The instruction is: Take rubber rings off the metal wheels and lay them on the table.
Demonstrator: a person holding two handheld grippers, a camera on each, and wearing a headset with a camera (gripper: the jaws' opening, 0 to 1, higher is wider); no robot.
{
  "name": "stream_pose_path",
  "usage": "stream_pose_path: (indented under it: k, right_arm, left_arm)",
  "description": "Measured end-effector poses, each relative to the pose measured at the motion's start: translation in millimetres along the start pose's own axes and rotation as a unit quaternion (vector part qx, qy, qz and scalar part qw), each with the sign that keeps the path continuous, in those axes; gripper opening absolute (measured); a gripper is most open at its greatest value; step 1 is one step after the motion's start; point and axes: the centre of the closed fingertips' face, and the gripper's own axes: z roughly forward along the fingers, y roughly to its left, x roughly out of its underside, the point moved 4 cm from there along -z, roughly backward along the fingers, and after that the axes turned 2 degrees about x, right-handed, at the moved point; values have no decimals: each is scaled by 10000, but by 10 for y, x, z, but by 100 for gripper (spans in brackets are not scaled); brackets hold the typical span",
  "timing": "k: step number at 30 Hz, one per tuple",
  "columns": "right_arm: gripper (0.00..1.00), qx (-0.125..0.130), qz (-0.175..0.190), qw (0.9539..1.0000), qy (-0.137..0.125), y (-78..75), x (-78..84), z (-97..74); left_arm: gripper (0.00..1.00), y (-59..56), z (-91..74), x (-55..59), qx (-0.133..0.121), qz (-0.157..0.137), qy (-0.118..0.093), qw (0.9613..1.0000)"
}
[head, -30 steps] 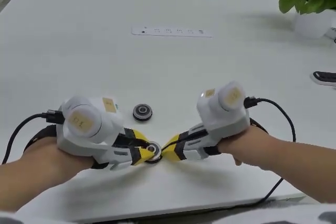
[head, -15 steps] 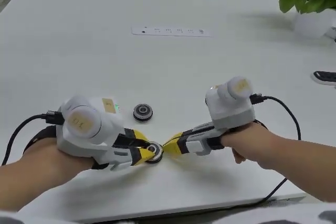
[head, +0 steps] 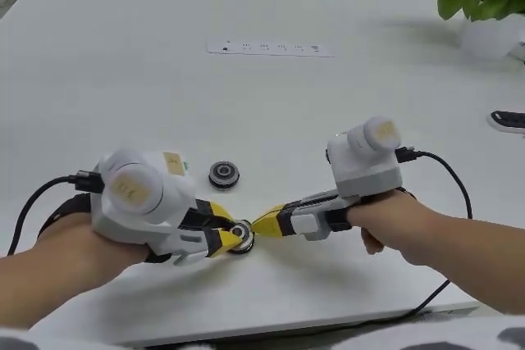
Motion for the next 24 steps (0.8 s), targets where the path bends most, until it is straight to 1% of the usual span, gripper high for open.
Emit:
stream_pose_path:
  k: [4,16,17,18,19,20,21,22,23,24]
  right_arm:
    - [0,-63,-87,9999,9,51,-11,20]
    - [0,-241,-204,9995,-12,124,-24,47]
    - [0,-290,-181,9994,-71,141,-42,48]
    - [0,-687,-25,9973,-260,269,-106,53]
    - [0,-504,-123,9984,-216,245,-107,53]
    - [0,-344,-428,9985,-8,211,-64,71]
    - [0,-302,-489,9983,75,197,-32,82]
    - [0,-283,-383,9988,61,180,-6,94]
    - [0,-260,-375,9989,89,162,10,81]
    - [0,-285,-406,9987,64,164,8,52]
  left_arm:
    - [12,-3,-1,-1,-1,-15,26,10000]
    - [12,-9,-6,-2,3,-6,54,10000]
    - [12,-8,-6,-2,4,-6,54,10000]
    - [12,-8,-5,-3,-1,-7,54,10000]
    - [12,-7,-3,-3,-2,-5,56,10000]
    - [12,-7,-2,-3,-1,0,55,10000]
    - [12,-7,0,-4,-1,13,55,10000]
    - [12,-7,1,-5,2,16,58,10000]
    - [12,-7,2,-6,3,18,60,10000]
    - [13,-9,2,-6,4,31,60,10000]
